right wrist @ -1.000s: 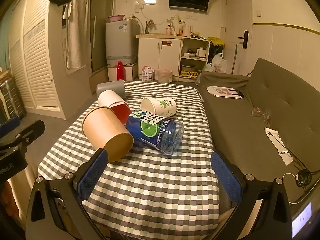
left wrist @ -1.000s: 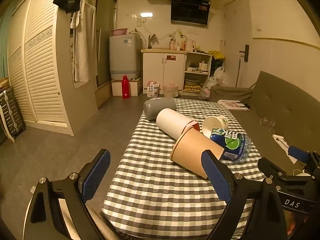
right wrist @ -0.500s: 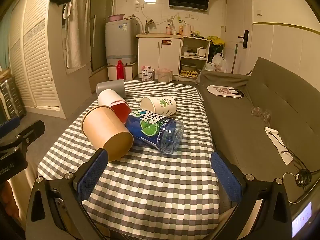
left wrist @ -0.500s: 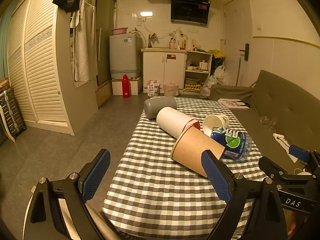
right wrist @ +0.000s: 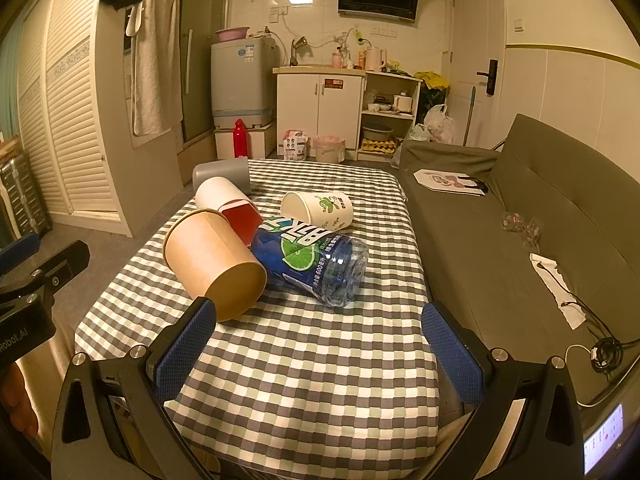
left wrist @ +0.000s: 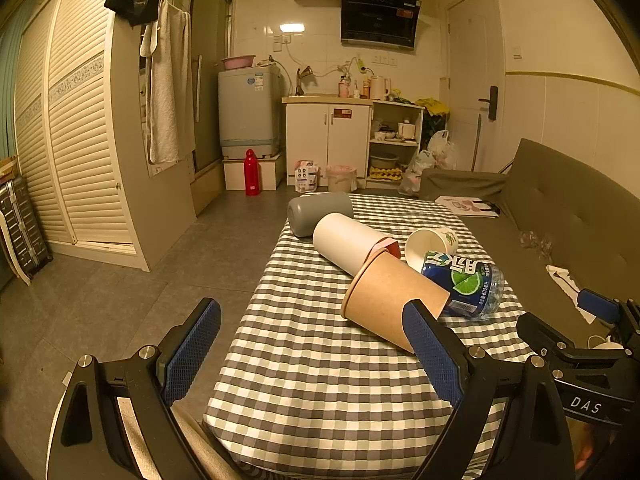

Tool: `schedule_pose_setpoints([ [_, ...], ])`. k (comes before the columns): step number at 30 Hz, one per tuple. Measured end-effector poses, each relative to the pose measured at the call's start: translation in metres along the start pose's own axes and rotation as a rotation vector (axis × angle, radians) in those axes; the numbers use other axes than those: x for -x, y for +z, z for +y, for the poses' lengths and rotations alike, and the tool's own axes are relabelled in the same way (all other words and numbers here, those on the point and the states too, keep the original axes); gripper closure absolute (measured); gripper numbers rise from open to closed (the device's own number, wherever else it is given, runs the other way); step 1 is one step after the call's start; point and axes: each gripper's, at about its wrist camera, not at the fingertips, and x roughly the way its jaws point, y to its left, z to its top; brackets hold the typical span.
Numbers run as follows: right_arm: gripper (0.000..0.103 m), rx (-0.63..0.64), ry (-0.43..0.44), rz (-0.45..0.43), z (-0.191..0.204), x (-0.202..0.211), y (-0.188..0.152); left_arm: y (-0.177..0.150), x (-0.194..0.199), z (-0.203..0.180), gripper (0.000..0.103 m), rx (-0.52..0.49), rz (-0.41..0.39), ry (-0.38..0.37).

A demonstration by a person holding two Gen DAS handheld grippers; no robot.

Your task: Flip cup upside down

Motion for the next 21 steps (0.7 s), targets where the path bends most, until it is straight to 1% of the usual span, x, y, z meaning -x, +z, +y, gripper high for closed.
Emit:
schedule_pose_setpoints([
  [21, 0.0, 0.001, 0.0, 0.005, 0.0003, -0.0005, -0.0006, -0.0021, -0.0016, -0.0019, 0.008, -0.003, 0.002, 0.003],
])
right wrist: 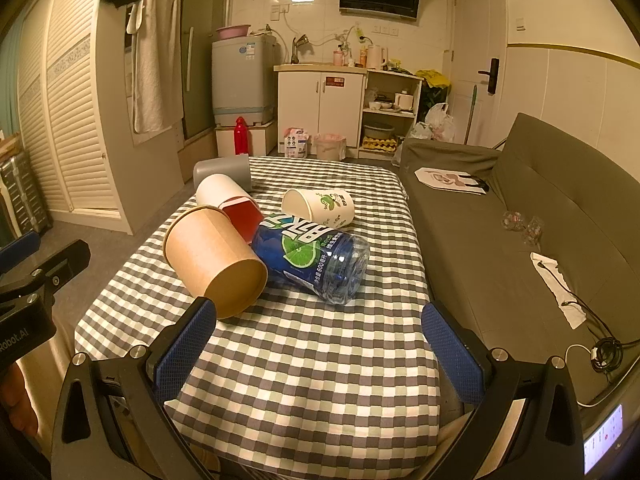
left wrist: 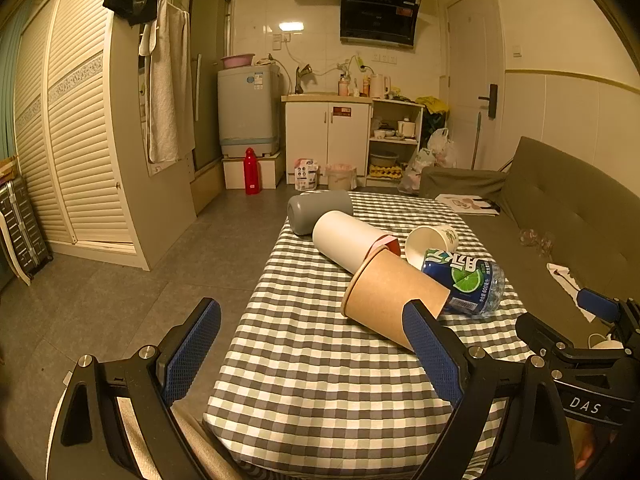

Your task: Flip cup upside down

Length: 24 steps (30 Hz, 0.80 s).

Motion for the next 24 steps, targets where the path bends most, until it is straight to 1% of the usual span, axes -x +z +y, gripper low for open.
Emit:
schedule_pose_setpoints([
  [17, 0.0, 0.001, 0.0, 0.003, 0.0005, -0.0002, 0.0003, 0.0002, -0.0004, -0.0004, 0.008, -0.001, 0.003, 0.001],
  [24, 0.0, 0.001, 0.0, 0.007, -0.0004, -0.0008, 0.0015, -0.0047, -0.0035, -0.0023, 0.008, -0.005, 0.01, 0.001],
])
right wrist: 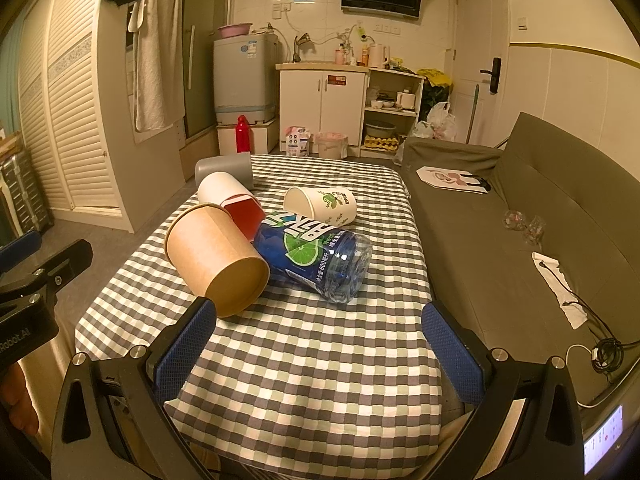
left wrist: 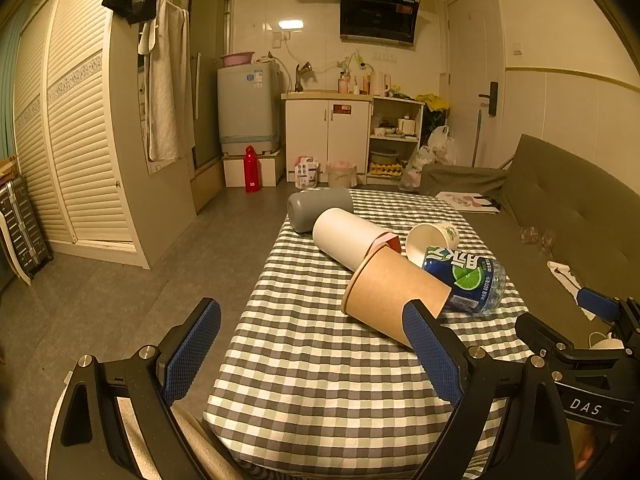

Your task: Flip cup upside down

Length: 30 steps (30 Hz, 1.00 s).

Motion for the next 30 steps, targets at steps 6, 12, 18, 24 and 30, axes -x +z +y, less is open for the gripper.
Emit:
schedule_pose_setpoints([
  [6, 0.0, 0.007, 0.003, 0.01, 0.006, -0.002, -0.007, -0.002, -0.005, 0.0, 0.008, -0.002, 0.025, 0.004],
  [12, 0.0, 0.024, 0.013, 0.039, 0.009, -0.008, -0.002, 0.0, -0.013, 0.002, 0.008, -0.003, 0.066, 0.012],
  [18, 0.0, 0.079, 0.096, 0.094, 0.01, -0.027, 0.025, 0.006, -0.037, 0.016, 0.008, 0.029, 0.151, 0.06],
  [24, 0.0, 0.249, 0.152, 0.064, 0.028, -0.058, 0.096, 0.029, -0.073, 0.045, 0.008, 0.113, 0.19, 0.093],
  [30, 0.0, 0.52, 0.253, 0.059, 0.084, -0.112, 0.161, 0.067, -0.122, 0.064, 0.008, 0.081, 0.169, 0.157],
])
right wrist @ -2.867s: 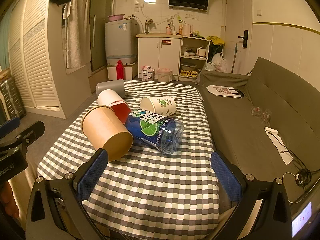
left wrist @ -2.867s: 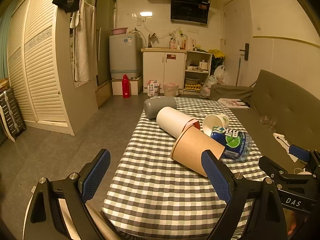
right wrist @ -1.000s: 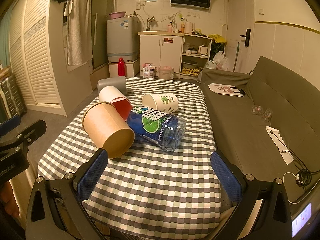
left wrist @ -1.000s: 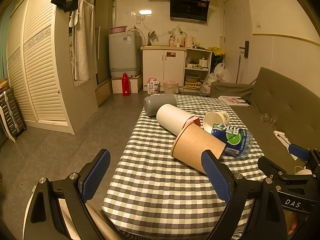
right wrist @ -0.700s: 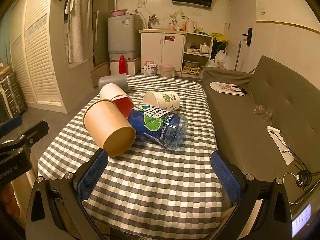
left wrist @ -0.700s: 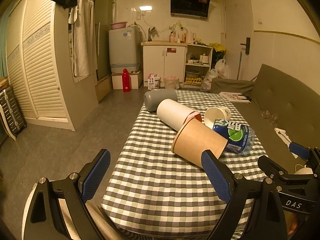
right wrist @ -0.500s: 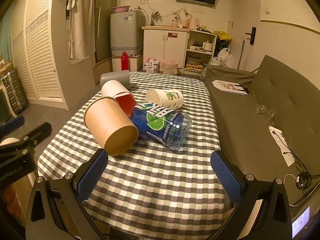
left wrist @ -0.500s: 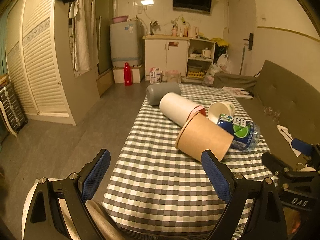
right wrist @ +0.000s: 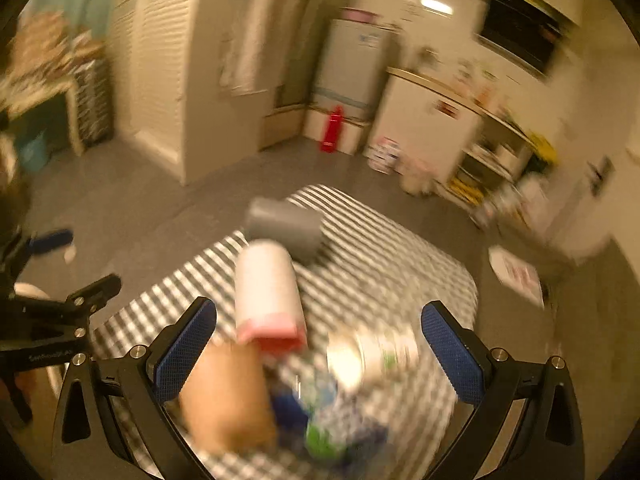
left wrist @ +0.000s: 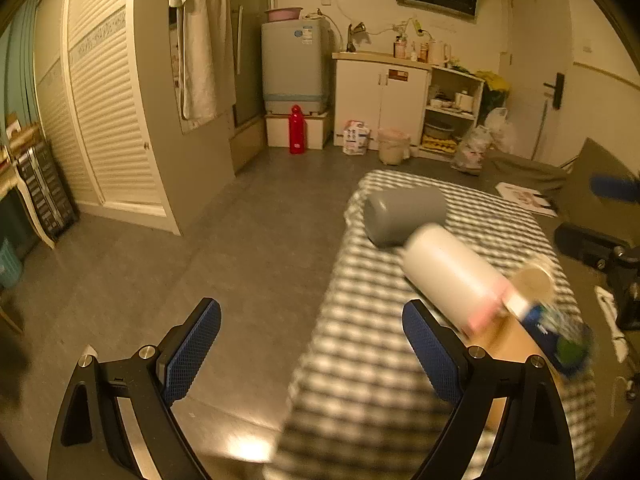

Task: Flip cup upside down
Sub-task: 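Reach the right gripper to the gray cup and close on it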

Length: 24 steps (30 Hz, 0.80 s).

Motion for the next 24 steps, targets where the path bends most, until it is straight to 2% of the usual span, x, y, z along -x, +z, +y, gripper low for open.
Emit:
schedule_pose_setpoints([
  [4, 0.0, 0.163, 0.079, 0.077, 0.009, -0.058, 0.039, 0.027, -0.035, 0.008, 0.008, 0.012, 0.017, 0.018],
  [10, 0.0, 0.269, 0.147, 0.217, 0.016, -0.138, 0.07, 0.047, -0.086, 0.023, 0.008, 0.03, 0.066, 0.077],
  [17, 0.001, 0.435, 0.178, 0.335, 0.031, -0.201, 0.073, 0.05, -0.118, 0.038, 0.008, 0.051, 0.107, 0.084],
  [24, 0.001, 0.494, 0.201, 0.418, 0.032, -0.243, 0.081, 0.051, -0.129, 0.044, 0.008, 0.045, 0.127, 0.081],
])
